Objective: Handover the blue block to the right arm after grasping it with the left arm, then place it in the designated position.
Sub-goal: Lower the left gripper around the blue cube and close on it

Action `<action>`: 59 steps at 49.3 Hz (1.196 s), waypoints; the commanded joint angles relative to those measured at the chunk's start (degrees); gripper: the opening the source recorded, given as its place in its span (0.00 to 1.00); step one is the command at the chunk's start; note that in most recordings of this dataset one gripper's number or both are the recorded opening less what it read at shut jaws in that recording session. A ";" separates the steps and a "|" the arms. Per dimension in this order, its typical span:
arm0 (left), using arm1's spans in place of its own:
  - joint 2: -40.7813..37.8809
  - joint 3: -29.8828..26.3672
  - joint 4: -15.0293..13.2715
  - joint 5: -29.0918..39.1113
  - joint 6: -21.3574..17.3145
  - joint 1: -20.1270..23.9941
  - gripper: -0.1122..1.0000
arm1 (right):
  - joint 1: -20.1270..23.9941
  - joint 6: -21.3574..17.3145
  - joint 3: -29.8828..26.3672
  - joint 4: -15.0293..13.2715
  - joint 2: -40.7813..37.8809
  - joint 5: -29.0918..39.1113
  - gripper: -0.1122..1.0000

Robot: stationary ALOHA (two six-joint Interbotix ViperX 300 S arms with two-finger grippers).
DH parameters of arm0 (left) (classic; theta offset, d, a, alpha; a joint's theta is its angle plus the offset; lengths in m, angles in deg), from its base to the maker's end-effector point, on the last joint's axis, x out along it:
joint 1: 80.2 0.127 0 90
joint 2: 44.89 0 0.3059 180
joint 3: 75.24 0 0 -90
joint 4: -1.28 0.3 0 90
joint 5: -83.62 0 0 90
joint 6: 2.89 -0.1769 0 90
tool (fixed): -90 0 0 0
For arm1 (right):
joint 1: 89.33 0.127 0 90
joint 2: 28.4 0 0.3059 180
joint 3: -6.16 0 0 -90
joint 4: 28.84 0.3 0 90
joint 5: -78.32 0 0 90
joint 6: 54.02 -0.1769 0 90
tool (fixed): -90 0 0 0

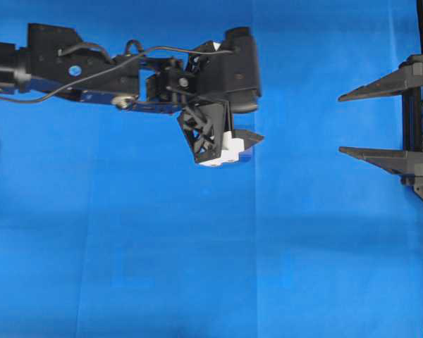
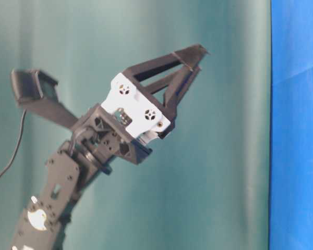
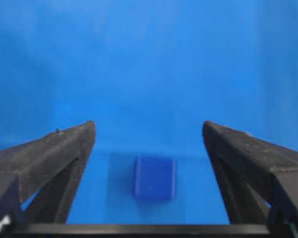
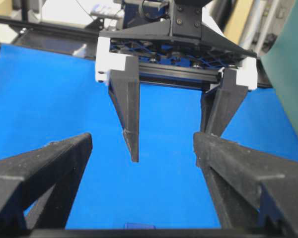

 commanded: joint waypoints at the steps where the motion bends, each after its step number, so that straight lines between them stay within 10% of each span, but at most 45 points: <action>1: -0.26 -4.83 0.09 6.06 -0.26 -0.62 0.92 | -0.09 0.00 -1.58 0.18 -0.35 0.44 0.96; 59: -1.58 -7.47 0.00 9.58 -1.05 -0.97 0.92 | -0.09 -0.09 -1.58 0.09 -0.35 0.62 0.96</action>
